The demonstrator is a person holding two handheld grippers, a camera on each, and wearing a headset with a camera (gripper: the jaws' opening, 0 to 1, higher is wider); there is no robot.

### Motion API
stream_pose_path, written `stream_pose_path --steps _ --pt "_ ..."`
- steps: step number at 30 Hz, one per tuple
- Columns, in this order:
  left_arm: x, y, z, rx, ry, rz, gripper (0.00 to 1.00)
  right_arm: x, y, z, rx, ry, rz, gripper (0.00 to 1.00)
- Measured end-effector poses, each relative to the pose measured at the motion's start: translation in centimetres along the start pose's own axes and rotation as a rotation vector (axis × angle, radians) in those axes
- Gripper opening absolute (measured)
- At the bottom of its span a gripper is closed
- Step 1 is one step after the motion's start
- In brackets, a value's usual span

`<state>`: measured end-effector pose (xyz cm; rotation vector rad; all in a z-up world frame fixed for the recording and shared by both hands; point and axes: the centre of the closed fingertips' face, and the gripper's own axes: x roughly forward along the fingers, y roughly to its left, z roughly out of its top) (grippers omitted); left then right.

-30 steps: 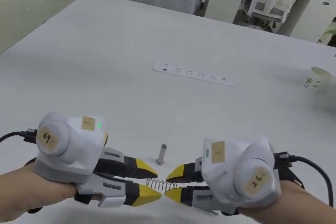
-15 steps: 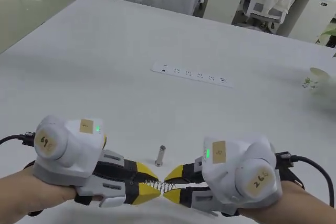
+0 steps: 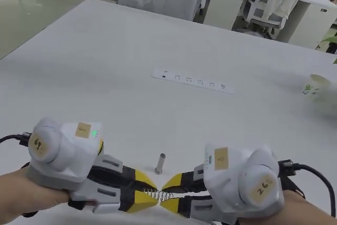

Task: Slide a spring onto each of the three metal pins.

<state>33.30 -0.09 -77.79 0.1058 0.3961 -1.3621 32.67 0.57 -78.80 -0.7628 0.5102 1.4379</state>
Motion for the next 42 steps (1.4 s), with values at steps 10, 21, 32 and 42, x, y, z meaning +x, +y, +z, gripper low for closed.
stream_pose_path --steps 10,21,32,42 --pt "-0.1 -0.3 0.6 0.007 -0.010 -0.066 0.02 -0.3 0.2 -0.7 0.051 -0.020 -0.009 0.14" --pt "0.2 -1.1 0.2 0.006 0.009 -0.088 0.02 -0.3 0.7 -1.1 0.081 -0.033 0.001 0.08" --pt "0.2 -1.0 -0.2 0.014 0.018 -0.075 0.02 -1.5 0.3 0.0 0.055 -0.068 -0.013 0.07" --pt "0.1 -1.2 0.0 0.020 0.011 -0.074 0.02 -2.1 0.3 0.8 0.038 -0.093 -0.002 0.07"
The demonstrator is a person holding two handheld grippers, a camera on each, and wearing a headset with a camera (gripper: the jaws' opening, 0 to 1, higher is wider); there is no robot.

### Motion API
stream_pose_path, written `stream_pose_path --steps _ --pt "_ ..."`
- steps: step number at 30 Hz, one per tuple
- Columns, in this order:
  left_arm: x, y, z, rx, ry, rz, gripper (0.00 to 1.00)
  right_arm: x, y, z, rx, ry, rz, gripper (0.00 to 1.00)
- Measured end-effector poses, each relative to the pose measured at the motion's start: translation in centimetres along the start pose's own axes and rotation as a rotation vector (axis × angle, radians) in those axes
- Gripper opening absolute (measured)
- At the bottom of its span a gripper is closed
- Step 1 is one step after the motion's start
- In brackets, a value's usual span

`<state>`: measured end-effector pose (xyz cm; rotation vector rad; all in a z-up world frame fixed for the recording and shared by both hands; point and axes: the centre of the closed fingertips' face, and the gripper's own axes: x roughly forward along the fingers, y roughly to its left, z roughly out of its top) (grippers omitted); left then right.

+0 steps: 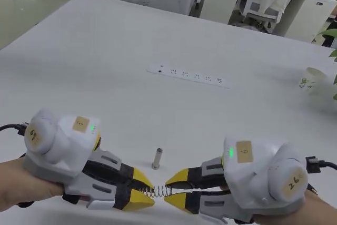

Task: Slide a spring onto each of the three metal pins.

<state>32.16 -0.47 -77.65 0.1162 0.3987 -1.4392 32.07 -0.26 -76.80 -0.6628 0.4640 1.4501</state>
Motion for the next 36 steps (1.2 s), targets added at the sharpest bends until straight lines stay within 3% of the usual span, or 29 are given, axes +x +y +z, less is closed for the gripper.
stream_pose_path --steps 4,7,12,36 --pt "0.1 -0.1 -0.1 0.005 0.005 -0.003 0.02 -0.2 0.0 0.6 -0.010 -0.011 0.012 0.07" --pt "0.2 -0.1 -0.2 0.009 0.008 0.002 0.02 -0.3 0.1 1.6 0.027 -0.057 0.026 0.07" --pt "0.4 -0.1 -0.2 0.017 0.011 0.007 0.02 -0.3 0.0 2.3 0.042 -0.088 0.025 0.07" --pt "0.9 0.0 -0.3 0.040 0.029 0.011 0.02 0.5 0.2 3.9 0.048 -0.138 0.002 0.08"
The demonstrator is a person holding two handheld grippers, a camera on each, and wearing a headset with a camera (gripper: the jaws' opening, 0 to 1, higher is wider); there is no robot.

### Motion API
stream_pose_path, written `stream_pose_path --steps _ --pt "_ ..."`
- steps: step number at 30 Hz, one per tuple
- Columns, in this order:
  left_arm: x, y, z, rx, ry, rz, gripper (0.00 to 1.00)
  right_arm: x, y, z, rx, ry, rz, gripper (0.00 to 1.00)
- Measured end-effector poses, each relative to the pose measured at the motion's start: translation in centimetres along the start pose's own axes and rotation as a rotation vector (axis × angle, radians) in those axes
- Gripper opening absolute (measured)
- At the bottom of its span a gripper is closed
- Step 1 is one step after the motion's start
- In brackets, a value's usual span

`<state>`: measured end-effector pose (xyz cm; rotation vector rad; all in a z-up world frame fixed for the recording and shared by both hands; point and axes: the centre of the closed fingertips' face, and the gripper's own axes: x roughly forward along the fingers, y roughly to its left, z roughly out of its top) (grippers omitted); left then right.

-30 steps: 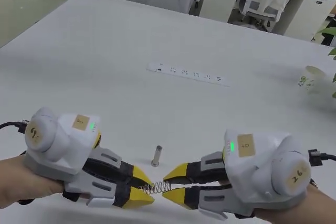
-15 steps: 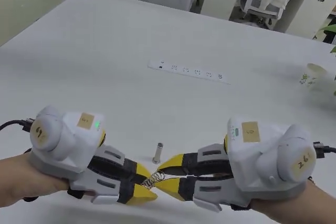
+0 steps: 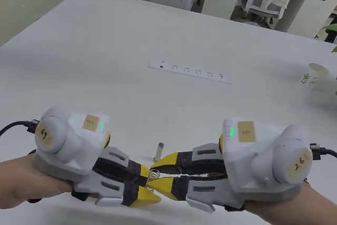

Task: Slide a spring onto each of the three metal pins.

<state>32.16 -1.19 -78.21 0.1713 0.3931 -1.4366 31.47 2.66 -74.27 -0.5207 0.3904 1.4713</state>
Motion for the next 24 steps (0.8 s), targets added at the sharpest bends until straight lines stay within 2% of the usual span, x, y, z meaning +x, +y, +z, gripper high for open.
stream_pose_path --steps 7,8,10,12,15,24 --pt "-0.3 0.0 -0.2 -0.012 0.013 0.008 0.03 0.4 0.1 0.1 0.000 -0.012 -0.017 0.08" --pt "-0.4 0.0 -0.2 -0.029 0.014 0.014 0.03 0.3 0.1 0.2 -0.002 -0.013 -0.019 0.08" --pt "-0.5 -0.1 0.0 -0.041 0.010 0.009 0.03 0.2 0.1 0.4 -0.005 -0.016 -0.017 0.08" --pt "-0.4 -0.3 0.5 -0.021 0.000 0.010 0.03 0.2 0.2 0.8 0.002 -0.026 -0.011 0.08" --pt "-0.1 -0.2 0.8 -0.001 0.004 0.018 0.03 0.4 0.2 1.0 -0.047 -0.010 -0.013 0.08" --pt "-0.5 -0.2 0.8 -0.043 0.000 0.030 0.06 0.3 0.4 0.9 -0.051 -0.003 -0.009 0.07"
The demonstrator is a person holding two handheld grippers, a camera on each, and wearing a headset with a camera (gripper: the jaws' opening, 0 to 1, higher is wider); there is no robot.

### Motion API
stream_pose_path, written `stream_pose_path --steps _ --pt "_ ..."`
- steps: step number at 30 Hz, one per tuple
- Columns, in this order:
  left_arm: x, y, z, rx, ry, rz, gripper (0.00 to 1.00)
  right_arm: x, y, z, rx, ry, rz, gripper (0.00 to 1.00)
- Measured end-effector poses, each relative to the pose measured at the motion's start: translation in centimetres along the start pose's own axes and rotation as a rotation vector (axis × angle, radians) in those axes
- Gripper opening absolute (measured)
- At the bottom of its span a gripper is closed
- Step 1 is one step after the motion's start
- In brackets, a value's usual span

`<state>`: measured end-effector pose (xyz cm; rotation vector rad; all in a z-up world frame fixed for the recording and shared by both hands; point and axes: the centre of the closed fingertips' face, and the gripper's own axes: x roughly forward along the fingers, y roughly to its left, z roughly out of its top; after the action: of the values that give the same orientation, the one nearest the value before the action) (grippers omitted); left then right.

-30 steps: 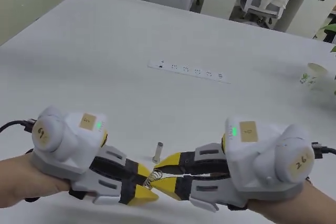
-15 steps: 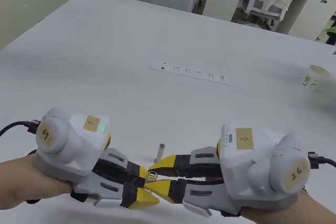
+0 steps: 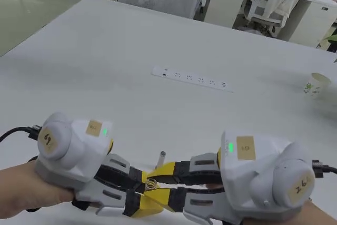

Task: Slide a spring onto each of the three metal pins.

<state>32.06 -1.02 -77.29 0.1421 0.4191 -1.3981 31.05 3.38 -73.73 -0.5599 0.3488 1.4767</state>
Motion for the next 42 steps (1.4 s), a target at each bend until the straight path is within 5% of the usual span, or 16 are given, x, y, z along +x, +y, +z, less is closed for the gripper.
stream_pose_path --steps 36,42 --pt "-7.8 1.4 -2.8 -0.170 -0.016 0.210 0.30 -0.6 -2.2 -0.7 0.028 -0.011 -0.094 0.08" --pt "-9.9 2.0 -3.5 -0.205 -0.021 0.265 0.44 -0.7 -2.6 -1.3 0.044 0.000 -0.111 0.08"
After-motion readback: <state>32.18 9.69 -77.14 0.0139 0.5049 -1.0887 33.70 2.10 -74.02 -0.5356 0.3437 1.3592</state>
